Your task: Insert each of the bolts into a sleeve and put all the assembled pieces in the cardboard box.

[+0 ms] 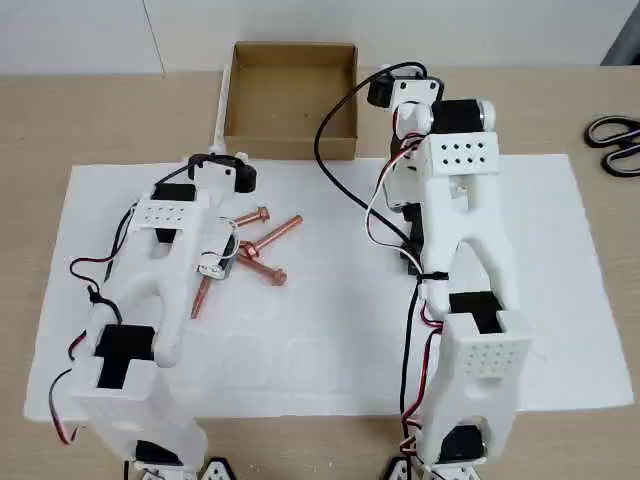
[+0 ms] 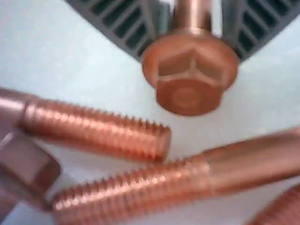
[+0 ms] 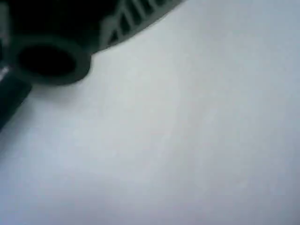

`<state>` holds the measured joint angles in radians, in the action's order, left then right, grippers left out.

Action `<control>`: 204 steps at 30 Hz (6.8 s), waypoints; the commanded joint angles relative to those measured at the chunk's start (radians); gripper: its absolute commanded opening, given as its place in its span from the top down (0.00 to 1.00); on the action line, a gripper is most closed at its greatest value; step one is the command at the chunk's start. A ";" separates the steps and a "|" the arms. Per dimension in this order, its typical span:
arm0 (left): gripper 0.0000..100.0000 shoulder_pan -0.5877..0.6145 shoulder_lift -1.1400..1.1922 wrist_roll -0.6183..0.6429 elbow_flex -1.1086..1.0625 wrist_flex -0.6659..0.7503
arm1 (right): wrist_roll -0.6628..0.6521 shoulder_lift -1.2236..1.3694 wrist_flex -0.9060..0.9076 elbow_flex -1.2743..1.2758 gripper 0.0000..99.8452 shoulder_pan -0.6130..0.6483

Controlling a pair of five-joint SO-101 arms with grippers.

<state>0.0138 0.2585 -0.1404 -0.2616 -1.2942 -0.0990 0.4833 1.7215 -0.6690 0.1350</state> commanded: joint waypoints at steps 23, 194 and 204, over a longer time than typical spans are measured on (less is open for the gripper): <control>1.00 -0.011 -0.077 -0.003 -0.136 0.100 | 0.012 -0.058 0.008 -0.005 1.00 0.001; 1.00 -0.572 -1.125 0.629 -0.707 0.575 | 0.147 -2.287 -1.017 2.252 1.00 0.438; 1.00 -0.571 -1.125 0.546 -0.707 0.542 | 0.146 -2.288 -1.017 2.252 1.00 0.438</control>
<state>-0.5631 -0.8554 0.4411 -0.9720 -0.7449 0.0468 -1.7891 0.7135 1.5957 0.5754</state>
